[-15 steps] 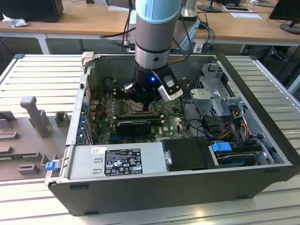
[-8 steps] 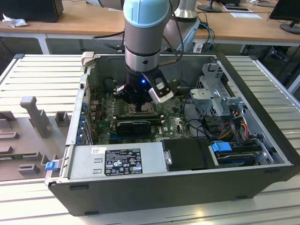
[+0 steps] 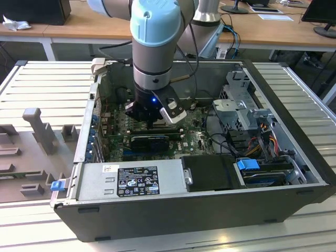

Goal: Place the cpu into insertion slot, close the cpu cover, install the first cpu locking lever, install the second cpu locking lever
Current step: 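Install the second cpu locking lever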

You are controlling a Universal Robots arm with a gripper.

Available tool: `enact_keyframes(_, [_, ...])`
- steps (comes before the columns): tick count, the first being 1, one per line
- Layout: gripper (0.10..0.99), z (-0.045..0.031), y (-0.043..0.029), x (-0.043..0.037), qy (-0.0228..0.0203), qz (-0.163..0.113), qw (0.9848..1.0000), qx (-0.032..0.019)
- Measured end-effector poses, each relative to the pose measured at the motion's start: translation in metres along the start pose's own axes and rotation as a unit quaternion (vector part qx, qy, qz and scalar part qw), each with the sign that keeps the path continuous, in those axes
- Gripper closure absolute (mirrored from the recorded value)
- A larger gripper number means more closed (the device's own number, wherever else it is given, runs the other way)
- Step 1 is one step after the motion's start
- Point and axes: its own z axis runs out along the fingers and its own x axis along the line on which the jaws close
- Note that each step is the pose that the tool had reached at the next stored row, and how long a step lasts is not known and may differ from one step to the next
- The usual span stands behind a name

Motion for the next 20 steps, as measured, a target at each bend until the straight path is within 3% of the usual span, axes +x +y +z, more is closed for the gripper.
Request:
enact_keyframes(4, [0.980,0.0012,-0.0058,0.0071,-0.0013,0.000,0.9999,-0.0145])
enact_keyframes(9, [0.980,0.0071,-0.0079,0.0106,-0.0024,0.000,0.9996,-0.0268])
enact_keyframes(13, [0.980,0.0143,-0.0096,0.0116,-0.0026,0.000,0.9995,-0.0314])
enact_keyframes(15, [0.980,0.0157,-0.0095,0.0135,-0.0034,0.000,0.9993,-0.0383])
enact_keyframes(20, [0.980,0.0191,-0.0098,0.0174,-0.0042,0.000,0.9989,-0.0470])
